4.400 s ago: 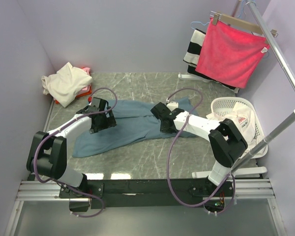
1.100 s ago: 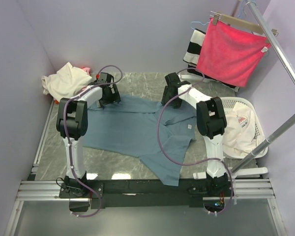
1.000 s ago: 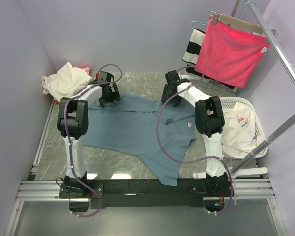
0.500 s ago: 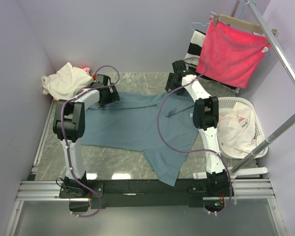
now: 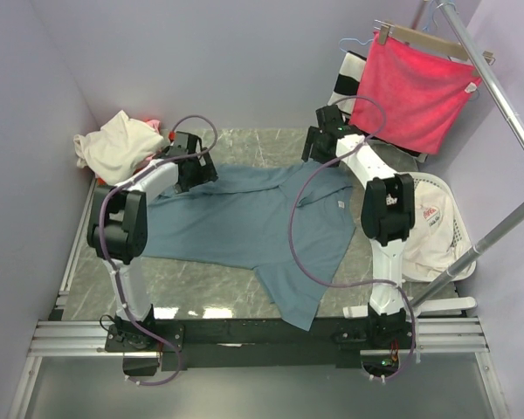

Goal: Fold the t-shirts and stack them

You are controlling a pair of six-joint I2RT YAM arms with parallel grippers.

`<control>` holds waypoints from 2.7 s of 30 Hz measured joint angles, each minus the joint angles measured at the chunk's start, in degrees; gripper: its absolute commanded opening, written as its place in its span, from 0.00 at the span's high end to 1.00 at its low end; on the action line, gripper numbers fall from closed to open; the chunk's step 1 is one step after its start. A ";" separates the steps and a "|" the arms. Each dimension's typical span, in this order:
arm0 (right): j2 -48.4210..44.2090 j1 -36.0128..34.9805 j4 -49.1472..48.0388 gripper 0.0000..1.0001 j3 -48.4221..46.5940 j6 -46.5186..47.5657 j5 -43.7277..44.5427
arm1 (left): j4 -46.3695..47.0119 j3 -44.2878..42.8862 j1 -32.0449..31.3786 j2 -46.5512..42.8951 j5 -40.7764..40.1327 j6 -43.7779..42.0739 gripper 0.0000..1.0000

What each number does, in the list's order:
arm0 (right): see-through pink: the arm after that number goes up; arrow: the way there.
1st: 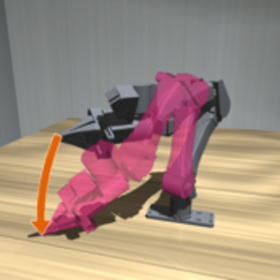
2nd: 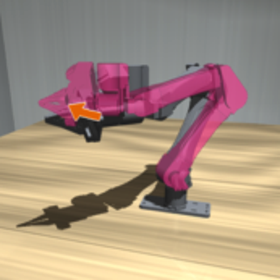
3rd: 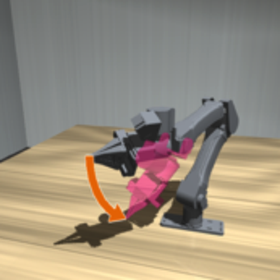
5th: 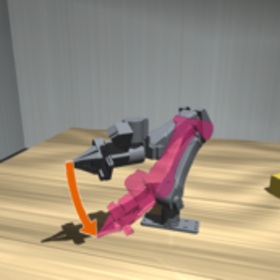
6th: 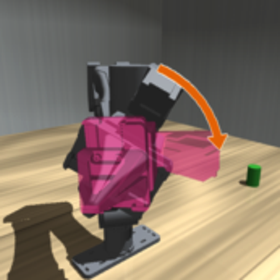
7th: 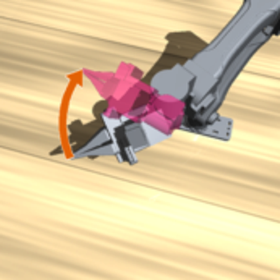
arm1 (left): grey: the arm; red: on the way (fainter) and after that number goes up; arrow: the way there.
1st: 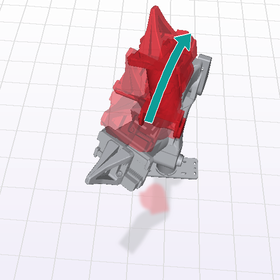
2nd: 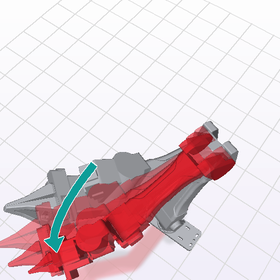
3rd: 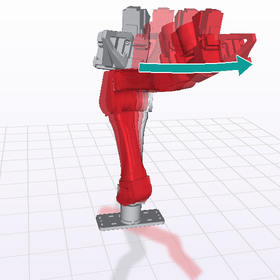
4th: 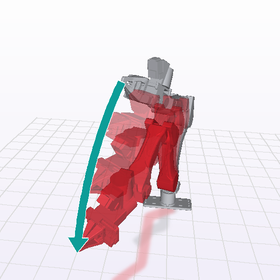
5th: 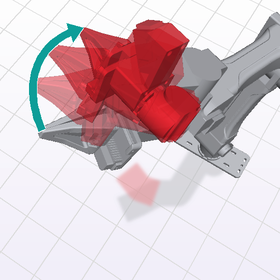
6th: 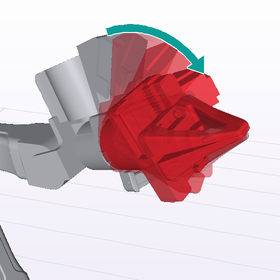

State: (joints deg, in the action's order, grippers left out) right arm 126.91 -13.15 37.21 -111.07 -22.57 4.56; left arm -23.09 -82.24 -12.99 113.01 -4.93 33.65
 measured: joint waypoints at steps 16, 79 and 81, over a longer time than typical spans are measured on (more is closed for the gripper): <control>-8.09 -7.67 1.55 0.32 17.77 -3.54 4.04 | -2.69 8.94 -0.17 -11.13 -3.26 -1.05 0.01; -26.73 -11.28 0.15 0.39 37.13 -10.60 15.85 | -4.61 9.05 -0.59 -9.88 -1.33 -2.95 0.01; -25.05 -8.85 -0.15 0.39 36.50 -10.40 15.96 | -4.61 9.05 -0.61 -9.88 -1.33 -2.97 0.01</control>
State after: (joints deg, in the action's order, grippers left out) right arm 101.86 -22.00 37.06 -74.56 -32.97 20.51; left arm -27.70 -73.19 -13.61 103.13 -6.26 30.68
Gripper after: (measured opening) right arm 0.608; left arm 0.995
